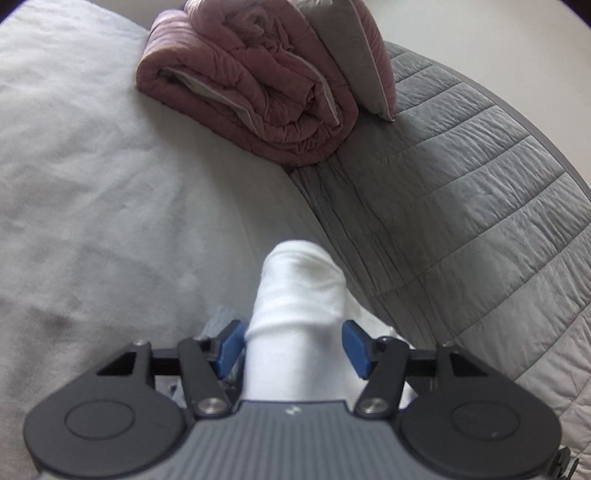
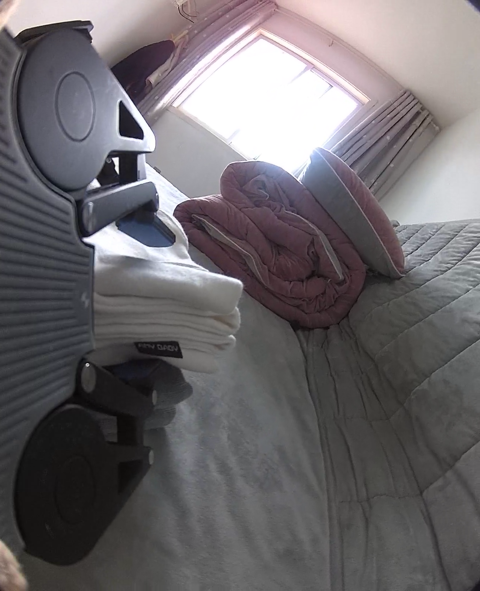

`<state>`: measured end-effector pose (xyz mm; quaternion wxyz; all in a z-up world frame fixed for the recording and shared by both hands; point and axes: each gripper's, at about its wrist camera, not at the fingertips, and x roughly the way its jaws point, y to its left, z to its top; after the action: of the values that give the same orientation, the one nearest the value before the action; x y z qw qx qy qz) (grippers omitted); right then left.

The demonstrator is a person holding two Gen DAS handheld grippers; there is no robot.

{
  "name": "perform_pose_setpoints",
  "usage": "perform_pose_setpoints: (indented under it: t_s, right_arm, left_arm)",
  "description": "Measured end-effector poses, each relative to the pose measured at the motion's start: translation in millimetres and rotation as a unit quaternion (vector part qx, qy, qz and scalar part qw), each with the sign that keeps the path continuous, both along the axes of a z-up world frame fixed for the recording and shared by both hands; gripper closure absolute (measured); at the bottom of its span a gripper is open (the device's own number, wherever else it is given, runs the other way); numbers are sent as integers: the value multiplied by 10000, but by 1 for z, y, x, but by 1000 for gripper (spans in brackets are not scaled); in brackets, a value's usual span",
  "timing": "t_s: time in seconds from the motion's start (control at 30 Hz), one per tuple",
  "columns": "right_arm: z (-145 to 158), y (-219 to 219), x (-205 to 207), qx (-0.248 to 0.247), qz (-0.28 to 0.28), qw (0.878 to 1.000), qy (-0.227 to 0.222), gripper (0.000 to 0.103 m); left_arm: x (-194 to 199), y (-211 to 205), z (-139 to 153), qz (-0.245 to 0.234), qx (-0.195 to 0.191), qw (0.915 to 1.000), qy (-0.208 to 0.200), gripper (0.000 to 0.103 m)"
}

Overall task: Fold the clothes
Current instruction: 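Lift and carry the folded sweatshirt with both grippers toward the grey garment, then lower the sweatshirt onto the folded grey garment and open both grippers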

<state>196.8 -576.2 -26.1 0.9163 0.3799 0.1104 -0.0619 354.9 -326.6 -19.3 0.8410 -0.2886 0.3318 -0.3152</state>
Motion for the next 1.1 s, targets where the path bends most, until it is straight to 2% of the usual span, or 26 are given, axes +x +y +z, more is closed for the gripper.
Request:
perform_pose_setpoints:
  t_s: [0.13, 0.27, 0.4, 0.47, 0.63, 0.73, 0.87, 0.93, 1.03, 1.1]
  right_arm:
    - [10, 10, 0, -639, -251, 9976, 75, 37]
    - [17, 26, -4, -1564, -673, 9854, -27, 37]
    - [21, 41, -7, -2390, -959, 9660, -210, 40]
    - [17, 46, -5, -2594, -824, 9618, -299, 49]
    - [-2, 39, 14, -2425, -718, 9669, 349, 64]
    - [-15, 31, 23, -2165, -677, 9715, 680, 65]
    - [-20, 23, 23, -1792, -662, 9787, 749, 65]
    - [-19, 25, 20, -1792, -677, 9790, 700, 64]
    - [-15, 30, 14, -1817, -702, 9789, 615, 60]
    - [-11, 29, 10, -1732, -700, 9809, 535, 52]
  left_arm:
    - [-3, -12, 19, 230, 327, 9968, -690, 42]
    - [-12, -28, 26, 278, 684, 9879, -1364, 42]
    - [-13, -41, 20, 99, 1020, 9813, -1627, 47]
    - [-13, -43, 16, 66, 1084, 9804, -1646, 47]
    - [-10, -45, 3, 61, 1323, 9791, -1541, 47]
    - [-7, -48, -4, 58, 1362, 9804, -1421, 47]
    - [-11, -55, -10, 93, 1516, 9769, -1505, 47]
    - [-12, -55, -11, 97, 1547, 9759, -1538, 47]
    - [-13, -53, -9, 120, 1539, 9763, -1518, 45]
    - [-13, -49, -3, 148, 1531, 9774, -1452, 42]
